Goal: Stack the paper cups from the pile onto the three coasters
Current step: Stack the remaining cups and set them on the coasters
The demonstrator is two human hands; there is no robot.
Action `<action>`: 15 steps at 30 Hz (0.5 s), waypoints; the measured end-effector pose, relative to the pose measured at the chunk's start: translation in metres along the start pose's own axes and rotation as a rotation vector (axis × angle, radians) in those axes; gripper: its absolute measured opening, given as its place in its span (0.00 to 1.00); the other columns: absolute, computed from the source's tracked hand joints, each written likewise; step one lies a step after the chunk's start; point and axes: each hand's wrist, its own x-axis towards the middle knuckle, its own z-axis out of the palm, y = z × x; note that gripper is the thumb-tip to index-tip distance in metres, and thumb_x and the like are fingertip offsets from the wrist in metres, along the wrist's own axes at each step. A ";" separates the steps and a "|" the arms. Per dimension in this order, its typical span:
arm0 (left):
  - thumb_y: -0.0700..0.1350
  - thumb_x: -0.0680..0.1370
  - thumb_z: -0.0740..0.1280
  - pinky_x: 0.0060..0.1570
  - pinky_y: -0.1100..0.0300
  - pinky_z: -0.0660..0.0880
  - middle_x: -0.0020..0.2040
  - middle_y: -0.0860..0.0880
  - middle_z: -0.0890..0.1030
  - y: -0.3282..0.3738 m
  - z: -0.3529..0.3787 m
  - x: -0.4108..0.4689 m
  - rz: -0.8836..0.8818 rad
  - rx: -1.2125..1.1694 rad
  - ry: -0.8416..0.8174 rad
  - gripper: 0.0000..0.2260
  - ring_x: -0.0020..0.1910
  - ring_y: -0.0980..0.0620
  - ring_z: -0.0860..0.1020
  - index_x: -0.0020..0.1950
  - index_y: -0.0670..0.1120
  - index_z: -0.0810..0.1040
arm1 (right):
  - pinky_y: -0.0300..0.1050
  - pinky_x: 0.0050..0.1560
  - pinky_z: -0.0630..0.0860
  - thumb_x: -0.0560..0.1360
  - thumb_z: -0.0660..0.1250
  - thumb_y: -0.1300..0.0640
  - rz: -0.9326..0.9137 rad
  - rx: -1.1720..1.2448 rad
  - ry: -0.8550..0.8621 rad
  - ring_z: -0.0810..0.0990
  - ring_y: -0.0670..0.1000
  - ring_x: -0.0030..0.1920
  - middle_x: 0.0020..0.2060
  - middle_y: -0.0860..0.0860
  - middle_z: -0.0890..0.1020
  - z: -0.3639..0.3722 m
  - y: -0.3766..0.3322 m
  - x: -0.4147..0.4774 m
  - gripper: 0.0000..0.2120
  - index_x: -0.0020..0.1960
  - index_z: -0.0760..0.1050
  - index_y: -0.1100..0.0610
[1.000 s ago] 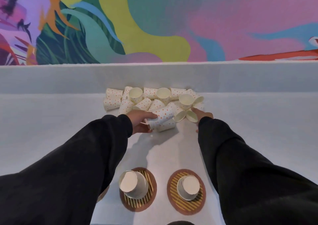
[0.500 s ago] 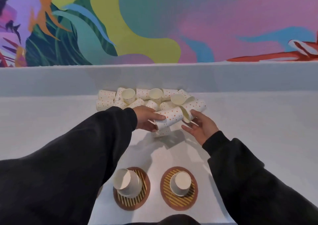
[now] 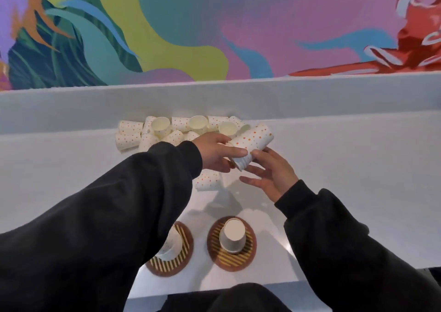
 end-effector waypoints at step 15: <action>0.53 0.68 0.80 0.56 0.56 0.79 0.57 0.57 0.82 -0.081 0.070 -0.100 0.181 0.523 0.275 0.27 0.54 0.54 0.80 0.65 0.56 0.77 | 0.61 0.60 0.81 0.70 0.82 0.59 -0.273 -0.685 -0.165 0.84 0.52 0.60 0.59 0.46 0.86 -0.031 0.045 -0.071 0.25 0.64 0.81 0.49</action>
